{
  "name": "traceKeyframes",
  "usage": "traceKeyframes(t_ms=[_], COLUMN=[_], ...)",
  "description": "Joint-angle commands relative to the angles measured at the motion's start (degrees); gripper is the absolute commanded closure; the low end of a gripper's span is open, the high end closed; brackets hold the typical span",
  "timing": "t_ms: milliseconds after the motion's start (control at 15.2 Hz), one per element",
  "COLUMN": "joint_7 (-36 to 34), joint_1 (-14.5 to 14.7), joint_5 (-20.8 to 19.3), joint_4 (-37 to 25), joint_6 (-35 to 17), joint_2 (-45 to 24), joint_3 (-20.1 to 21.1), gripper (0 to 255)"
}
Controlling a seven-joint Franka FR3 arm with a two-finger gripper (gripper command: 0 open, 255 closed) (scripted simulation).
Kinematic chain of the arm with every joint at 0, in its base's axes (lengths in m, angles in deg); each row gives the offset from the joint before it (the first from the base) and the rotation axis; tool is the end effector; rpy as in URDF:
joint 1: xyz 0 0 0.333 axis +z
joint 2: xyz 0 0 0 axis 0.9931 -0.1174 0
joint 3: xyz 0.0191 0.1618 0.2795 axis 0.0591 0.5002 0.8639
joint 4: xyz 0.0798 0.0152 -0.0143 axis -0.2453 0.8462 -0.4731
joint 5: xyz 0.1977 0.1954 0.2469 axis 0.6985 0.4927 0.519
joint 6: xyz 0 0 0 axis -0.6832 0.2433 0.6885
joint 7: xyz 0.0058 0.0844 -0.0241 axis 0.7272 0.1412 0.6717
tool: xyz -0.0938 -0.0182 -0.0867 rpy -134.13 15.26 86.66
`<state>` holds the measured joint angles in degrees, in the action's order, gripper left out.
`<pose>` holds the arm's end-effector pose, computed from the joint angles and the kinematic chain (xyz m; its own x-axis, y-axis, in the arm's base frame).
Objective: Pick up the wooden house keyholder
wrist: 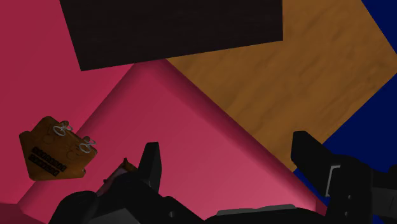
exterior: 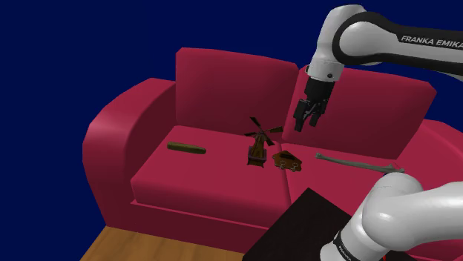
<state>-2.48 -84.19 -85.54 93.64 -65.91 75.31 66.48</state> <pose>0.2736 -0.0219 0.5611 0.9948 -0.0839 -0.0570 -0.0878 -0.9936 -0.0712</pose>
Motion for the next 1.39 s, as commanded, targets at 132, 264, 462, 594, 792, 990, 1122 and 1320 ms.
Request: traceKeyframes(t_ms=[132, 264, 462, 594, 792, 990, 1122, 1320], joint_7=[1.25, 2.49, 4.38, 5.68, 7.68, 9.85, 11.43, 14.19], joint_1=[-0.89, -1.81, -3.21, -4.12, -5.38, -6.41, -6.89, -7.21], joint_5=[-1.04, -2.06, -3.53, -4.43, -5.6, -6.39, -6.6, -6.18], joint_4=[2.81, 5.37, 8.71, 10.59, 12.85, 14.4, 15.02, 15.31], joint_6=[-3.45, -7.01, -12.54, -16.37, -22.32, -28.45, -32.61, -38.85], joint_2=[-0.24, -0.82, -2.37, -3.9, -6.94, -10.9, -14.04, -19.44], joint_3=[-1.59, -3.24, -5.83, -7.62, -10.45, -13.42, -15.49, -18.73], gripper=[0, 0, 0, 0, 0, 0, 0, 0])
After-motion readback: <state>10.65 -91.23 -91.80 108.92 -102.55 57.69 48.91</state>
